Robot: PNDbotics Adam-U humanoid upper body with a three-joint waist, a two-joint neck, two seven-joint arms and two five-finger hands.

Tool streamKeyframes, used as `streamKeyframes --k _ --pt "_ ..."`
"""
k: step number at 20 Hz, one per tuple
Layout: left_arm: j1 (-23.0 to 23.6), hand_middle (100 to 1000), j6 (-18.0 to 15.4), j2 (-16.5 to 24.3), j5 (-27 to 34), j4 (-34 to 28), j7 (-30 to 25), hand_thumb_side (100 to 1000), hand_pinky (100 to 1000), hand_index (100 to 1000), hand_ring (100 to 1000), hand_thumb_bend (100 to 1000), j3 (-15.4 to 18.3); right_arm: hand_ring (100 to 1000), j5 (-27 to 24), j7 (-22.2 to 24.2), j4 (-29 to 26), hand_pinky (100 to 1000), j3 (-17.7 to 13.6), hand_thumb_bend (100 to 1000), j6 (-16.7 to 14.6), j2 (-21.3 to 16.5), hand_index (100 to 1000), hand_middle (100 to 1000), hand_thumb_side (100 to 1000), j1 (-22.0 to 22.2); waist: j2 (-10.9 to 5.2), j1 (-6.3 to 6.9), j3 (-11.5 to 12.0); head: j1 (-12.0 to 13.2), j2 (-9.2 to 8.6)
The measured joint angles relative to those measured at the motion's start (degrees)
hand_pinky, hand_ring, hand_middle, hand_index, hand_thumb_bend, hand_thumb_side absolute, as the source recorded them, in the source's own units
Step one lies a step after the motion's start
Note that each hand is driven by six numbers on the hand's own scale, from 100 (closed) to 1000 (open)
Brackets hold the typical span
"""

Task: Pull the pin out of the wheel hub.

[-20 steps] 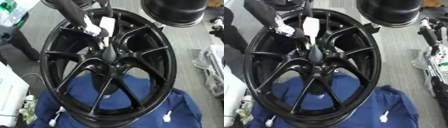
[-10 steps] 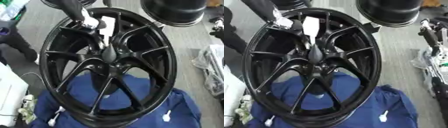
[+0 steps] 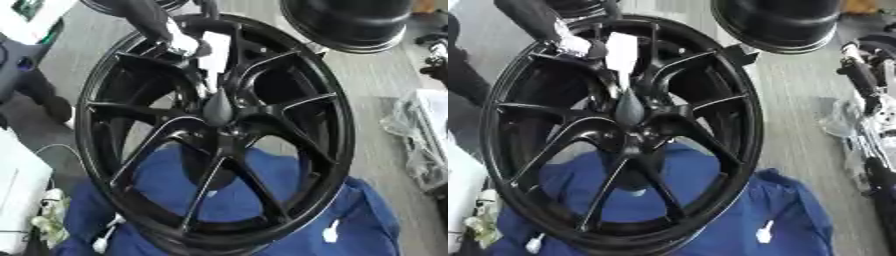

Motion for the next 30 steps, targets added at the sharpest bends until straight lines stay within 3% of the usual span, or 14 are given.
streamKeyframes --k 4,7,11,30 --pt "0.0 801 -0.4 -0.3 -0.8 1.2 0.4 825 957 898 896 305 0.2 601 -0.2 0.0 0.0 810 0.0 100 0.0 0.3 805 552 550 0.0 0.21 -0.23 0.0 0.0 -0.07" --pt "0.0 804 -0.8 -0.7 -0.8 1.8 0.8 916 963 901 899 302 0.3 601 -0.4 0.0 0.2 809 0.0 100 0.0 0.3 805 552 553 0.0 0.32 -0.27 0.0 0.1 -0.14" --pt "0.0 802 -1.4 -0.8 0.1 2.3 1.4 968 966 899 900 284 0.2 600 -0.4 0.0 0.4 809 0.0 100 0.0 0.3 805 551 556 0.0 0.47 -0.29 -0.1 0.2 -0.46" --pt "0.0 797 -3.0 -1.8 1.1 3.7 3.0 945 966 891 902 307 -0.9 596 -1.4 -0.2 0.7 807 0.0 100 -0.1 0.8 800 547 568 0.1 1.43 -0.48 -0.3 0.7 -0.56"
